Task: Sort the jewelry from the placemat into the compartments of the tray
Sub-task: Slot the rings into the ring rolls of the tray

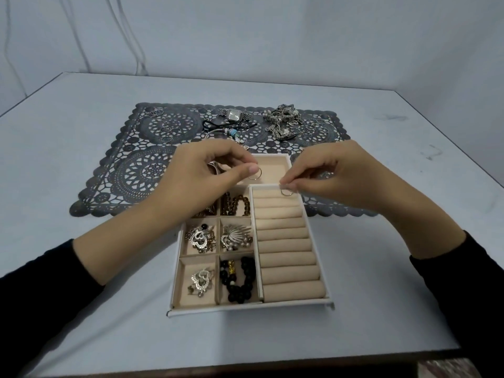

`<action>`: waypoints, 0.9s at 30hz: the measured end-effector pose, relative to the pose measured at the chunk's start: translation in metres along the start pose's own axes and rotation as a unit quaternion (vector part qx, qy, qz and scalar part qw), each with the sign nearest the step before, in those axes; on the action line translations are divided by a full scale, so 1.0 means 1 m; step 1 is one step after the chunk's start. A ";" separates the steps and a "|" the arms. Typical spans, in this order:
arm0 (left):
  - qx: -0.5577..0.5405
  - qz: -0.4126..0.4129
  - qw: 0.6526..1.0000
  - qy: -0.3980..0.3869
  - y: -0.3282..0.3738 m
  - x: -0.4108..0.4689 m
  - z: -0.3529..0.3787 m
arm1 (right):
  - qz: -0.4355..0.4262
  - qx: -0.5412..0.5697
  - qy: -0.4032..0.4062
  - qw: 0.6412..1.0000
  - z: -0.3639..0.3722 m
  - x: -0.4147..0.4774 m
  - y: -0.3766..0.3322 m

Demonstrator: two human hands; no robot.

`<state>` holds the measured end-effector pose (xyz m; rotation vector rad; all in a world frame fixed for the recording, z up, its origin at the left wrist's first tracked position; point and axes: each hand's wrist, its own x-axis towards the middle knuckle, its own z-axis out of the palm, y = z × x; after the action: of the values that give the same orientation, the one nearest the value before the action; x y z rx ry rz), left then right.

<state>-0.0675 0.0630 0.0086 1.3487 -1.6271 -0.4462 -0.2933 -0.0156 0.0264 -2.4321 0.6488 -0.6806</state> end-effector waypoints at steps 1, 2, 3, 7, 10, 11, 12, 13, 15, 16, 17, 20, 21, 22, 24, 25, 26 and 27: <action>0.000 0.000 1.000 0.000 0.000 -0.001 0.001 | -0.011 -0.008 -0.005 1.000 -0.001 0.000 0.000; 0.001 0.000 1.000 0.000 0.001 -0.001 0.001 | -0.017 -0.013 -0.011 1.000 -0.001 0.000 0.000; 0.002 0.002 1.000 0.000 0.002 -0.001 0.002 | -0.020 -0.018 -0.017 0.999 -0.001 0.001 0.000; -0.020 -0.001 1.000 -0.009 0.008 -0.004 0.002 | -0.021 -0.027 -0.045 0.998 -0.001 0.000 0.000; -0.017 0.001 1.000 -0.013 0.009 -0.005 0.003 | -0.012 -0.020 -0.063 0.998 -0.002 0.000 0.000; -0.014 0.001 1.000 -0.013 0.009 -0.005 0.003 | -0.001 -0.009 -0.068 0.998 -0.003 0.000 0.000; -0.011 0.001 1.000 -0.012 0.009 -0.005 0.003 | 0.013 0.006 -0.072 0.997 -0.004 0.000 0.000; -0.007 0.002 1.000 -0.010 0.008 -0.005 0.003 | 0.027 0.022 -0.074 0.997 -0.004 0.000 0.001; -0.003 0.003 1.000 -0.010 0.006 -0.005 0.002 | 0.052 0.046 -0.068 0.995 -0.005 -0.001 0.002; -0.003 0.003 1.000 -0.010 0.006 -0.005 0.002 | 0.060 0.053 -0.064 0.995 -0.005 0.000 0.003; -0.003 0.003 1.000 -0.010 0.006 -0.005 0.002 | 0.066 0.058 -0.062 0.994 -0.006 0.000 0.003; 0.002 0.003 1.000 -0.009 0.006 -0.005 0.002 | 0.078 0.068 -0.071 0.992 -0.006 0.001 0.003; 0.001 0.001 1.000 -0.010 0.005 -0.005 0.002 | 0.081 0.072 -0.073 0.991 -0.006 0.002 0.003; 0.001 0.000 1.000 -0.011 0.005 -0.004 0.002 | 0.083 0.076 -0.074 0.991 -0.006 0.002 0.003; 0.013 0.004 1.000 -0.010 0.003 -0.003 0.002 | 0.084 0.075 -0.075 0.991 -0.006 0.002 0.002; 0.020 0.007 1.000 -0.010 0.002 -0.003 0.002 | 0.085 0.073 -0.077 0.991 -0.006 0.002 0.002; 0.024 0.009 1.000 -0.010 0.001 -0.003 0.002 | 0.087 0.071 -0.077 0.991 -0.005 0.003 0.002; 0.027 0.010 1.000 -0.009 0.001 -0.002 0.002 | 0.089 0.069 -0.077 0.991 -0.005 0.003 0.002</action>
<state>-0.0702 0.0650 0.0074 1.3693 -1.6767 -0.4062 -0.2945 -0.0206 0.0303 -2.2397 0.7215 -0.4458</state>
